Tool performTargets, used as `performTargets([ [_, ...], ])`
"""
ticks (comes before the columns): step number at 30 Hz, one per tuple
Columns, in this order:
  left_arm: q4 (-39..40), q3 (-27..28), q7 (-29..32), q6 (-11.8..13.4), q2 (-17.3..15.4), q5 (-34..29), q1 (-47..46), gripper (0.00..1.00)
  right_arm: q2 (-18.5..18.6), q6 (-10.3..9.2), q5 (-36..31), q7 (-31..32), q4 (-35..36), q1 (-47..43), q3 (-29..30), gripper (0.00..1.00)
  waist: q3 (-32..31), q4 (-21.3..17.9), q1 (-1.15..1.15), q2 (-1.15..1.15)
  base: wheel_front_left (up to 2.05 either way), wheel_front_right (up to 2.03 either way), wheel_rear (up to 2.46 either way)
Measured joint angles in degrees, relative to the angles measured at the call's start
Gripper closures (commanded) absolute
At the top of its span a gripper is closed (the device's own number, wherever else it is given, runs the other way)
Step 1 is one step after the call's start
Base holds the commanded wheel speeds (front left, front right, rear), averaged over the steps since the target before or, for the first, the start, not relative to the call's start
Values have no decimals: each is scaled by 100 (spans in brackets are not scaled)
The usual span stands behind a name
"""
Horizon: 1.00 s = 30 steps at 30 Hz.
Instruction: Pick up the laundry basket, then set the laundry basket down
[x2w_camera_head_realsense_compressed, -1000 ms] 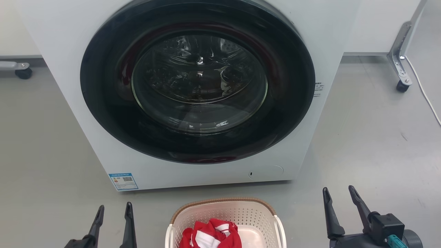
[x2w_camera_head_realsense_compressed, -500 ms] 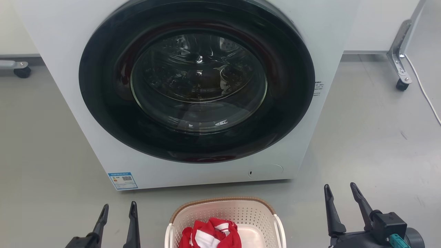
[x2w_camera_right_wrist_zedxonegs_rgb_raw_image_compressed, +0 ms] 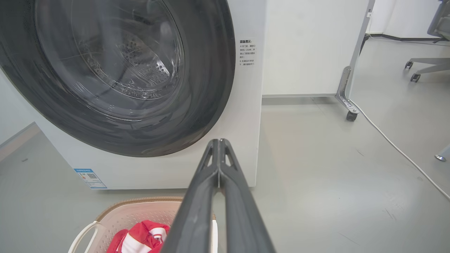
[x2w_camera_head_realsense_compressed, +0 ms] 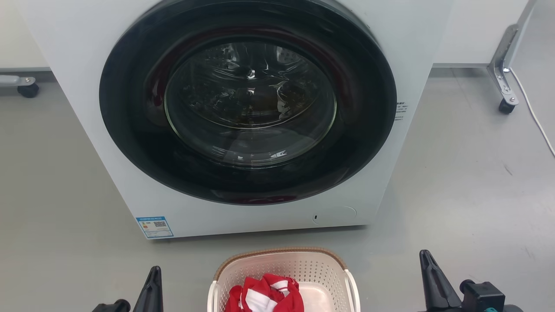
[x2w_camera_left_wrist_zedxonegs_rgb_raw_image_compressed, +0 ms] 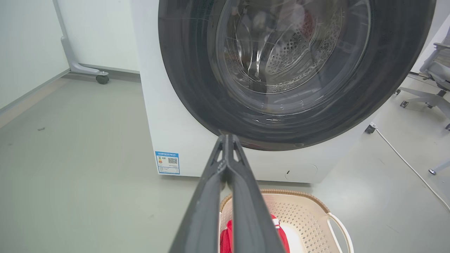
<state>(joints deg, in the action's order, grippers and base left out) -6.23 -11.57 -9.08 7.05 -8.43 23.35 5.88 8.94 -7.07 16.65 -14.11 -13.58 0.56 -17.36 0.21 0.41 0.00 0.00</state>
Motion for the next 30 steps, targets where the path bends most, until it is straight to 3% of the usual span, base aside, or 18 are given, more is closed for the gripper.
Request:
performTargets([
  [11, -97, 168, 151, -108, 49, 556, 12, 100, -59, 111, 578, 188, -47, -1, 254, 100, 0, -5, 0, 0, 0, 0, 0],
  [30, -301, 524, 503, -408, 168, 2007, -203, 100, -192, 407, 2217, 650, -127, 86, 773, 100, -3, -14, 0, 0, 0, 0, 0],
])
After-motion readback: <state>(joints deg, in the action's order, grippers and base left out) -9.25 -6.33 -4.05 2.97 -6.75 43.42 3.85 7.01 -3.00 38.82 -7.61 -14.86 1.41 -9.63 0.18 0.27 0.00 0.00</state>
